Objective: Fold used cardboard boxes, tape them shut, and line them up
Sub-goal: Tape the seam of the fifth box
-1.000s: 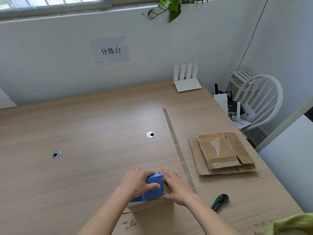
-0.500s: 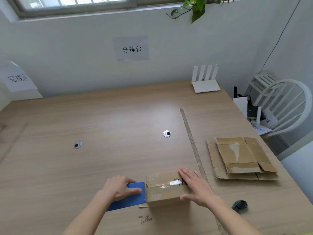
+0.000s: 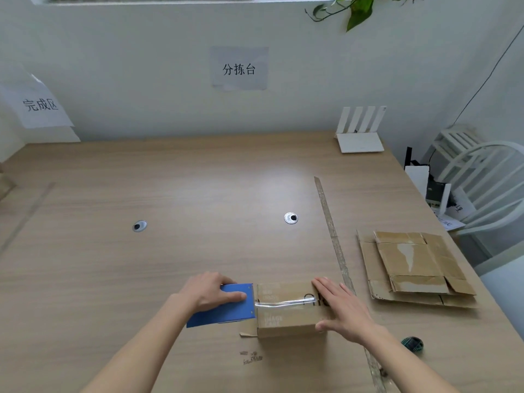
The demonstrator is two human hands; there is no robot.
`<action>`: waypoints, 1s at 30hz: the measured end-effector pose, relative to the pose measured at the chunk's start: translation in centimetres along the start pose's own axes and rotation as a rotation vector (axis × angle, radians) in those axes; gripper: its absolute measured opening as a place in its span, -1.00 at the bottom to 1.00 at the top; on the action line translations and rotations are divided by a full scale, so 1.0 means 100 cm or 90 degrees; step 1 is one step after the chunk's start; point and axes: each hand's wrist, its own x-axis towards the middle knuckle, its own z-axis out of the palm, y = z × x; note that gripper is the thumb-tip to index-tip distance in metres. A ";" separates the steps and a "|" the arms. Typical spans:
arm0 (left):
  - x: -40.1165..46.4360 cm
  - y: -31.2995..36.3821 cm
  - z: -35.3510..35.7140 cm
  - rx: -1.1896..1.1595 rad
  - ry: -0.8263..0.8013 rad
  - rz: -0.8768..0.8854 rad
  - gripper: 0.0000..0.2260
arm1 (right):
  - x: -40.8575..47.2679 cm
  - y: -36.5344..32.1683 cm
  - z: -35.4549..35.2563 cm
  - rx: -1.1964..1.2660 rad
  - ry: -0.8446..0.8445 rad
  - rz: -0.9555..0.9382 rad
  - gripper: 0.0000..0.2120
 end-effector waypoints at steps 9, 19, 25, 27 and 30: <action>0.002 -0.001 0.002 0.034 -0.005 0.027 -0.59 | -0.001 -0.002 0.000 -0.003 -0.007 0.013 0.05; 0.013 -0.012 0.018 0.018 -0.028 0.027 -0.56 | 0.001 0.001 0.005 0.002 -0.016 0.016 0.06; 0.006 -0.039 0.002 0.061 -0.082 0.016 -0.58 | 0.003 0.004 0.005 -0.004 -0.016 0.008 0.07; -0.001 -0.053 0.000 0.042 -0.066 0.000 -0.61 | 0.004 0.006 0.005 0.000 -0.017 0.008 0.08; -0.002 -0.052 0.003 0.044 -0.026 0.008 -0.60 | 0.006 0.009 0.007 -0.008 -0.024 0.001 0.09</action>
